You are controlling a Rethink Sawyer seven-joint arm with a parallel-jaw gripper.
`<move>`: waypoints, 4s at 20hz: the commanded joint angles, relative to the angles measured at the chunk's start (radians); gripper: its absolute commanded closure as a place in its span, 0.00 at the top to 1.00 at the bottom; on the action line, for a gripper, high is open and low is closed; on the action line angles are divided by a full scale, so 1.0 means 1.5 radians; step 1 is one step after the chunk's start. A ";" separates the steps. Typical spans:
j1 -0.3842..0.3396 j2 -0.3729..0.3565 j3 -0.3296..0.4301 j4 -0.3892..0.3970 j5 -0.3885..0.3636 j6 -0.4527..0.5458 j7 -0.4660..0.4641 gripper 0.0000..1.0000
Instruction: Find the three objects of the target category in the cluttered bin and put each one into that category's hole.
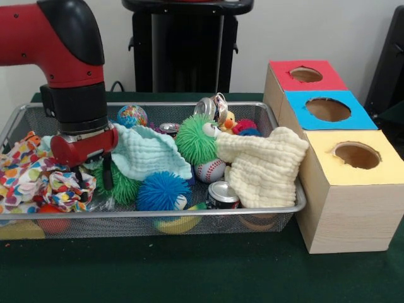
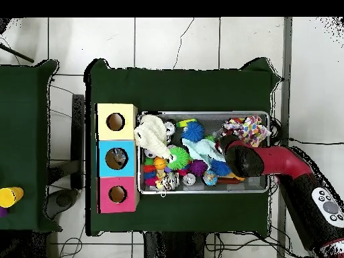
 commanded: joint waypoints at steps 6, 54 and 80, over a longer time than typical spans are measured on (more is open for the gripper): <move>0.031 -0.029 -0.073 0.032 -0.002 -0.008 0.095 1.00; 0.019 0.070 -0.097 -0.003 -0.009 -0.100 0.036 1.00; 0.009 0.083 -0.096 0.000 0.001 -0.099 0.036 1.00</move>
